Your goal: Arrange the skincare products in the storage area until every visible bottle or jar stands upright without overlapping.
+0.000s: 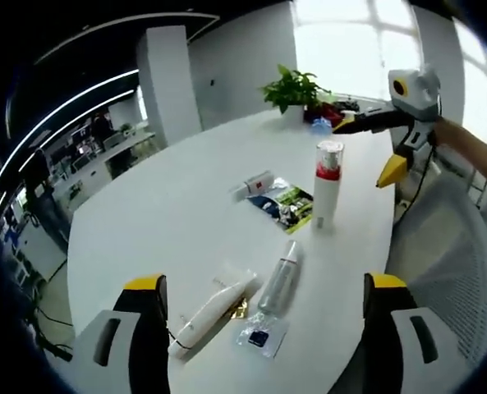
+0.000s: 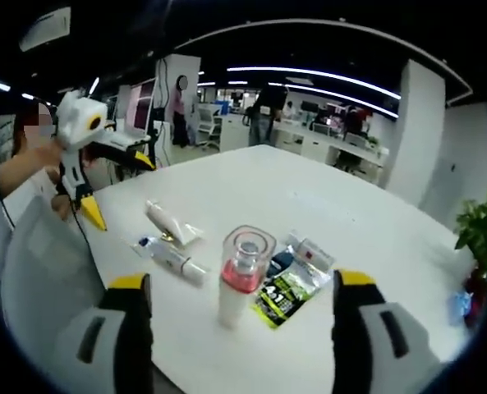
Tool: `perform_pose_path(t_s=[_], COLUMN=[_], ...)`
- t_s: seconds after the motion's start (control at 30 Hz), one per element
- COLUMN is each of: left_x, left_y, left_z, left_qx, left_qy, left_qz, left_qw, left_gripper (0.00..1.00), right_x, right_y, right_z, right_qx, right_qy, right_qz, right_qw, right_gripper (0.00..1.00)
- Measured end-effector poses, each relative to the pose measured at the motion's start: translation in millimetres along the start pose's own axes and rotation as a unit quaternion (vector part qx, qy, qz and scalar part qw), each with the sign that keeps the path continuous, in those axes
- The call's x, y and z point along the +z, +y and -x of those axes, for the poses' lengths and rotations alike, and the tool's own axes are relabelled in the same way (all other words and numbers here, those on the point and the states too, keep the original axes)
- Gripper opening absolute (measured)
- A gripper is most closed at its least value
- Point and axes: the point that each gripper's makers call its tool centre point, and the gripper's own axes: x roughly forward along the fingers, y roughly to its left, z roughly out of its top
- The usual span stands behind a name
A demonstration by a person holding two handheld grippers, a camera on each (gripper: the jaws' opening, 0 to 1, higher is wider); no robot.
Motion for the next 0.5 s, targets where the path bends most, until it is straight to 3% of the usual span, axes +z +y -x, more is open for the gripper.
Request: perform_pose_path(t_s=[0.5], left_x=[-22.0], left_y=[19.3], left_z=[3.5], left_qx=[0.021], left_qy=[0.028], left_qz=[0.005], left_qw=[0.9994], left_gripper=[0.97], right_x=[-2.1], right_y=[-2.4], right_z=[-2.5], right_qx=[-0.003], right_qy=[0.005], right_qz=[0.013], right_qw=[0.9999], right_gripper=[0.96])
